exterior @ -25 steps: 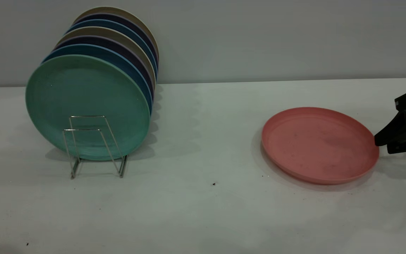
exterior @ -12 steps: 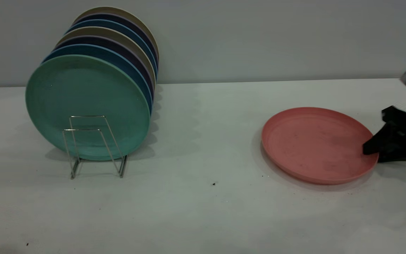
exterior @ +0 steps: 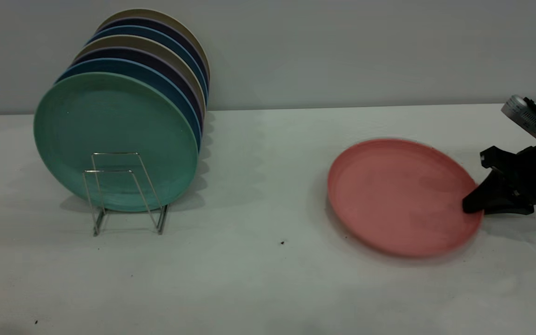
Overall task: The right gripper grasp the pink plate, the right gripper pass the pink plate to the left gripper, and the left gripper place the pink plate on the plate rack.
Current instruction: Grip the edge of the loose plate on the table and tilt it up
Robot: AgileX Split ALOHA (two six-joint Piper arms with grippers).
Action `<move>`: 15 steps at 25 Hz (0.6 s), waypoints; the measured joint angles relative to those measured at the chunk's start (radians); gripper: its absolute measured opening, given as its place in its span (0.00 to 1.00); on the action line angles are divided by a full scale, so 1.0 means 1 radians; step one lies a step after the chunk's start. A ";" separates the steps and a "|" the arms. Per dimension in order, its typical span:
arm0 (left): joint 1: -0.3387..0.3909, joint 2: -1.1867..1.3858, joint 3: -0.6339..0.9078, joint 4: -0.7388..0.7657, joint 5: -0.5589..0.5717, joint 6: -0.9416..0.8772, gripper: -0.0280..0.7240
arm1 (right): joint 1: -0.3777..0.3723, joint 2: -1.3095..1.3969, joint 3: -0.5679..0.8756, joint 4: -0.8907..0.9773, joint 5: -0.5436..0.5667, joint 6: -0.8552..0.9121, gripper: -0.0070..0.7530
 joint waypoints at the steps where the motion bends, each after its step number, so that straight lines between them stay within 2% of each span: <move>1: 0.000 0.000 0.000 -0.001 0.004 -0.017 0.70 | -0.004 -0.002 0.000 -0.017 0.021 0.001 0.03; 6: 0.000 0.000 0.000 -0.019 0.016 -0.053 0.70 | -0.024 -0.050 0.000 -0.137 0.150 0.007 0.03; 10: 0.000 0.017 0.000 -0.067 0.015 -0.038 0.70 | -0.023 -0.108 0.000 -0.163 0.221 0.027 0.03; 15: 0.000 0.127 0.000 -0.123 0.012 0.021 0.70 | 0.029 -0.157 0.000 -0.194 0.260 0.074 0.03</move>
